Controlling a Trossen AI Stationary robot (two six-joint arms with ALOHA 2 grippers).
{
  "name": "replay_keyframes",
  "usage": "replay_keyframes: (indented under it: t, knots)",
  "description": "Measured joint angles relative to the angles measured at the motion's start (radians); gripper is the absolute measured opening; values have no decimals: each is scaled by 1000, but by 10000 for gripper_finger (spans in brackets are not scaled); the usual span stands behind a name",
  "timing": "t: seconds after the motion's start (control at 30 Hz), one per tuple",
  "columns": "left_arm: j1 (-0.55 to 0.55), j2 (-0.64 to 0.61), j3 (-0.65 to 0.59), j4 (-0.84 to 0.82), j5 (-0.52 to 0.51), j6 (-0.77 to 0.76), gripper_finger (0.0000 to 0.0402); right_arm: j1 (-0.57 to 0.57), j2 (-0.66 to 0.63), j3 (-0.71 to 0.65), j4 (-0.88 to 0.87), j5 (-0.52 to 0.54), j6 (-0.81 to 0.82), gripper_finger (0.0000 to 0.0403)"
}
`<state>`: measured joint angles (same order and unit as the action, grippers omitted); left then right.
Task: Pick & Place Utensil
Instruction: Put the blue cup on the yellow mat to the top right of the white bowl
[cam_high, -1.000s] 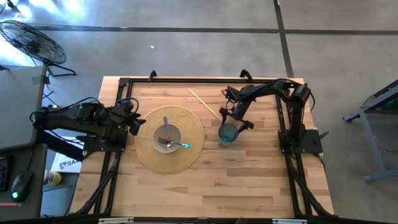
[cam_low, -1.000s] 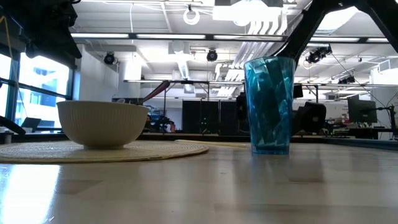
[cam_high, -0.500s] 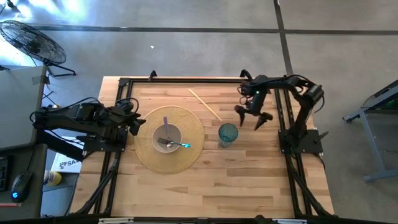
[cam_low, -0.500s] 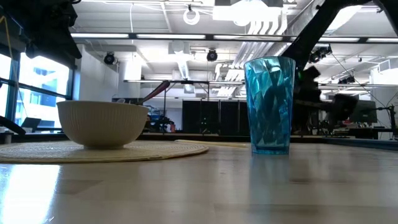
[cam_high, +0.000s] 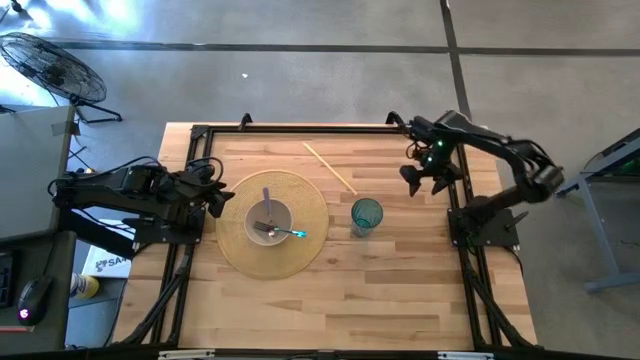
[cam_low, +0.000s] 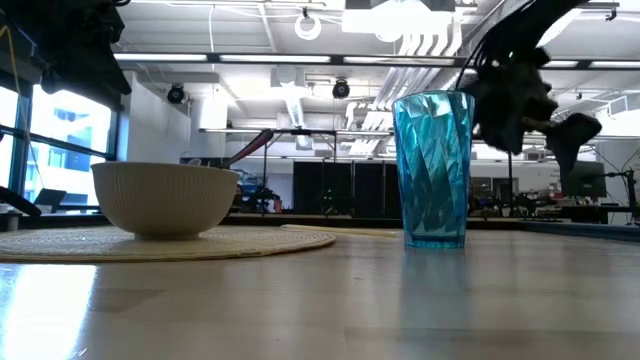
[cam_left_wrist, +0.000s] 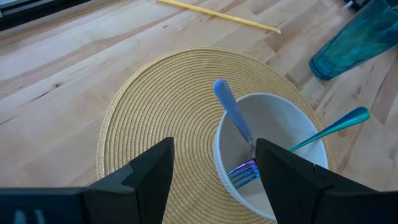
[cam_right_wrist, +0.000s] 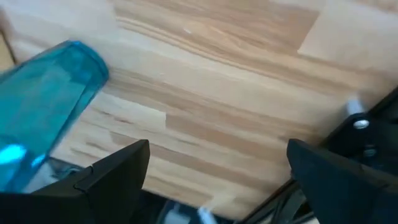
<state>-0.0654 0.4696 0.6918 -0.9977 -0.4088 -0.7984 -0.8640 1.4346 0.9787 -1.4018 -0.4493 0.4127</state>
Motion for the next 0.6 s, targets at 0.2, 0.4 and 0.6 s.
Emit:
replay_keyframes:
  t: [0.2,0.4,0.6]
  knots:
    - [0,0,0,0,0,0,223,109,-168,0,1,127,-3,373]
    - [0,0,0,0,0,0,223,333,-267,0,53,173,72,373]
    - [0,0,0,0,0,0,223,605,-285,-4,117,269,148,373]
